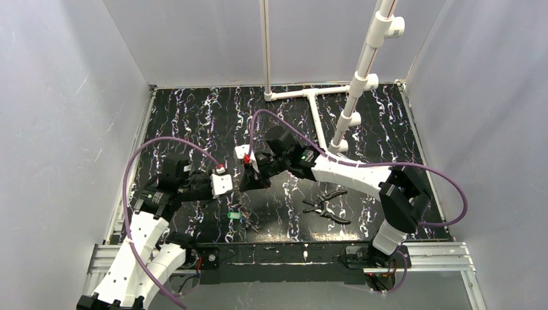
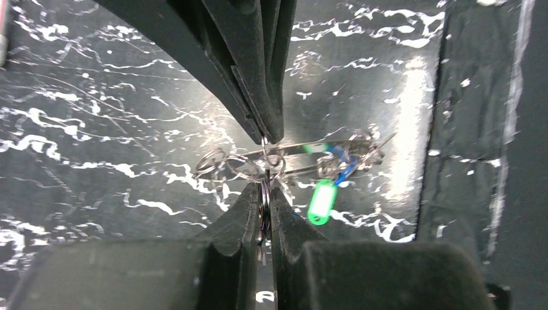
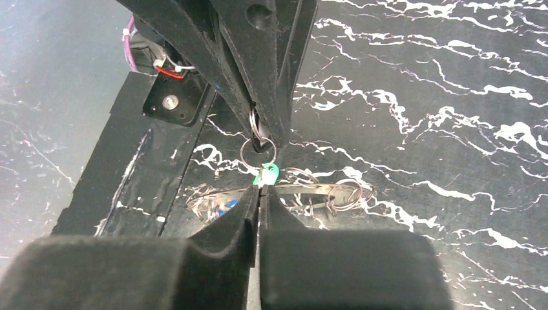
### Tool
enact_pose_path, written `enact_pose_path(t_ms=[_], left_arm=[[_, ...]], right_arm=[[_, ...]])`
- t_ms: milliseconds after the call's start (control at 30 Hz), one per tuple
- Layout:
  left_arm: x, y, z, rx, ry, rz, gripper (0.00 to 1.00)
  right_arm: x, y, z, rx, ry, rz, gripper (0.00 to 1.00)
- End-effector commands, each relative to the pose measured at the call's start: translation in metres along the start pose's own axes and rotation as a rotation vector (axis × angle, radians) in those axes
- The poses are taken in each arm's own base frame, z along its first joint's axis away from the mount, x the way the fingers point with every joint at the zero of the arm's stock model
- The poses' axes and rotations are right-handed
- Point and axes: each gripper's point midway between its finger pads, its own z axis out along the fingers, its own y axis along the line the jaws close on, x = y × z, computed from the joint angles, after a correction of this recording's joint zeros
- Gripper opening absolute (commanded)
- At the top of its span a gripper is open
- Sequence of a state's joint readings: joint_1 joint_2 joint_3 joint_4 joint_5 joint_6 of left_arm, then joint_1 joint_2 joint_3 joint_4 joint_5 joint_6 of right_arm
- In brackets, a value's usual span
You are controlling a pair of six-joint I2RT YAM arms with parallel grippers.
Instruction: Remove the keys from the keyring
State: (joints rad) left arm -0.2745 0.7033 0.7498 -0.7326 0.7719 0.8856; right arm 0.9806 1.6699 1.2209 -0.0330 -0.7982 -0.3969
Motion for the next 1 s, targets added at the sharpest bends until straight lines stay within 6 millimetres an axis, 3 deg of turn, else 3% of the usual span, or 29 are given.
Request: enact_pose_path(t_ms=[0, 67, 333, 667, 967], left_arm=[[-0.002, 0.019, -0.003, -0.051, 0.015, 0.278, 0.0], [-0.007, 0.025, -0.006, -0.066, 0.012, 0.367, 0.0], [-0.044, 0.036, -0.014, -0.034, -0.05, 0.593, 0.0], [-0.072, 0.028, -0.027, -0.041, -0.121, 0.845, 0.0], [-0.09, 0.022, -0.034, -0.068, -0.176, 1.05, 0.0]], right_arm=[[-0.028, -0.003, -0.009, 0.027, -0.076, -0.001, 0.24], [-0.026, 0.001, -0.011, 0.013, -0.071, 0.013, 0.36], [-0.028, 0.006, -0.031, 0.004, -0.07, 0.097, 0.54], [-0.038, 0.003, -0.065, 0.057, -0.058, 0.139, 0.58], [-0.046, 0.014, -0.074, 0.032, -0.064, 0.146, 0.58]])
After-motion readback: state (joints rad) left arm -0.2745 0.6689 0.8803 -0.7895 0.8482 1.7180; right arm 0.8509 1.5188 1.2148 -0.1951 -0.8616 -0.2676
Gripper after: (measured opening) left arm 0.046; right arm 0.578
